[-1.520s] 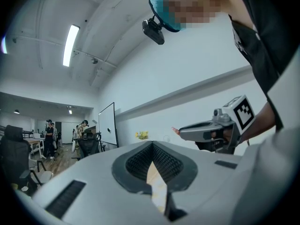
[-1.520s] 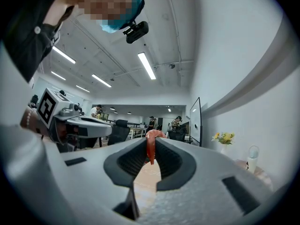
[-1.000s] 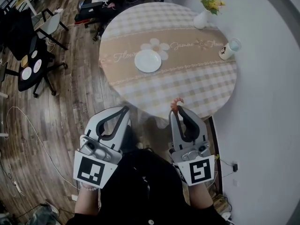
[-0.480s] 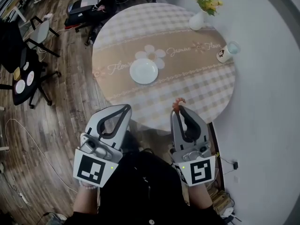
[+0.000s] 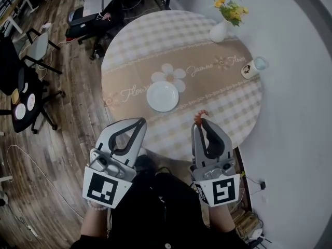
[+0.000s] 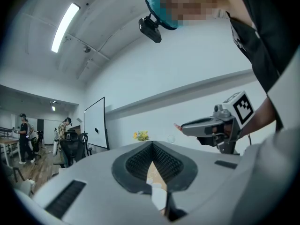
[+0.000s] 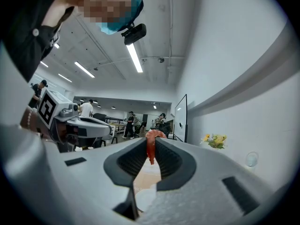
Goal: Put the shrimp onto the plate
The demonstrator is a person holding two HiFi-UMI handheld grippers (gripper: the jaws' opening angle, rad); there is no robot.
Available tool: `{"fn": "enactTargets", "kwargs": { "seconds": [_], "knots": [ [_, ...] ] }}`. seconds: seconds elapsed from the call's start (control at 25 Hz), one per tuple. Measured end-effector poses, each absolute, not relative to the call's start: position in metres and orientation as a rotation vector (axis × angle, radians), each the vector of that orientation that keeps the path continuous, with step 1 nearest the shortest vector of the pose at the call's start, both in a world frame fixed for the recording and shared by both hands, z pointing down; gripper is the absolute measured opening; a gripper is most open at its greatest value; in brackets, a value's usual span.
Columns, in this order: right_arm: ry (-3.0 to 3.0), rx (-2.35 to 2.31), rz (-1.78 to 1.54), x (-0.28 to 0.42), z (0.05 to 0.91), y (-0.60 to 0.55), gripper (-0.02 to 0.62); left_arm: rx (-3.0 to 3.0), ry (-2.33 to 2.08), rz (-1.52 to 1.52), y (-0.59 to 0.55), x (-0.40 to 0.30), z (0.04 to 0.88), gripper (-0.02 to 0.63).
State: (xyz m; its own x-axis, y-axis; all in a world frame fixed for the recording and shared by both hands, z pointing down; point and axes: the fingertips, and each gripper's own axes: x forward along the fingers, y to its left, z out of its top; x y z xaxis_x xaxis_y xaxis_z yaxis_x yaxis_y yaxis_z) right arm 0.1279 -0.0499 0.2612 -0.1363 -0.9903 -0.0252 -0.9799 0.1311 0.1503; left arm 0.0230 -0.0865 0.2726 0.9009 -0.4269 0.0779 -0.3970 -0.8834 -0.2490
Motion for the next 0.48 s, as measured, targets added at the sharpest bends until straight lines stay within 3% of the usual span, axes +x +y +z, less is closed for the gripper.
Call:
{"fn": "enactTargets", "kwargs": {
  "seconds": [0.48],
  "knots": [
    [-2.232, 2.062, -0.197, 0.123, 0.264, -0.098, 0.040, -2.876, 0.526, -0.160, -0.140, 0.026, 0.277, 0.000]
  ]
}}
